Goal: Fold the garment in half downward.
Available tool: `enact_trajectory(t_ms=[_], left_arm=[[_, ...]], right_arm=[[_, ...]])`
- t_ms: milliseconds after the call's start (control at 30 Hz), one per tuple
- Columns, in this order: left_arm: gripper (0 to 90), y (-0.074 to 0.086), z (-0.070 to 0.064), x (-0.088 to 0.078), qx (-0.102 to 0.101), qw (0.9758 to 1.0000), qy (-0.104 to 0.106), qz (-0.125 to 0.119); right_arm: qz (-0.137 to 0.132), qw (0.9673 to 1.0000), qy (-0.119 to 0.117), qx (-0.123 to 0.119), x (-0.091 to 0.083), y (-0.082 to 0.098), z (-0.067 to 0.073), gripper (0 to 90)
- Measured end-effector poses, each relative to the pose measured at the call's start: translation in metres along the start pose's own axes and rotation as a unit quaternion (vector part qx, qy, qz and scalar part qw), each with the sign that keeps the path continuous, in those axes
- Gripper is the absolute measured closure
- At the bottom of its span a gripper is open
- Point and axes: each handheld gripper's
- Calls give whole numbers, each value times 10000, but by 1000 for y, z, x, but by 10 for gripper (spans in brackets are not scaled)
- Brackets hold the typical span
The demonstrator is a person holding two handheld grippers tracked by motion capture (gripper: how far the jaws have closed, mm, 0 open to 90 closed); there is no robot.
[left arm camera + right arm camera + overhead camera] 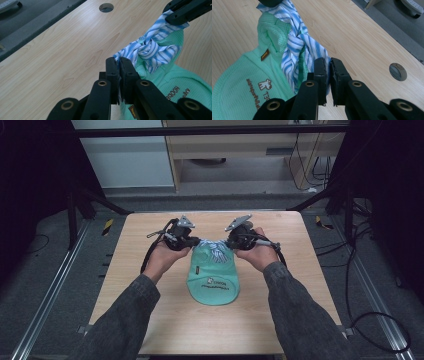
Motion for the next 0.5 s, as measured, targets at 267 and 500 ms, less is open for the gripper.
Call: enact_trajectory(t_ms=[267,500], left_arm=[[863,1,-14,-2,190,9998,-39,98],[865,3,-22,-4,273,9995,-122,110]], right_arm=[[-27,9999,84,-85,-8,7,6,834],[-57,9998,149,-130,-18,10,13,837]])
Point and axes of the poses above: each handheld gripper's, and its own axes: x roughly forward along the jaws, y roughly out of its underside, z roughly to its left, and after that the axes turned 15 degrees about y, right-handed
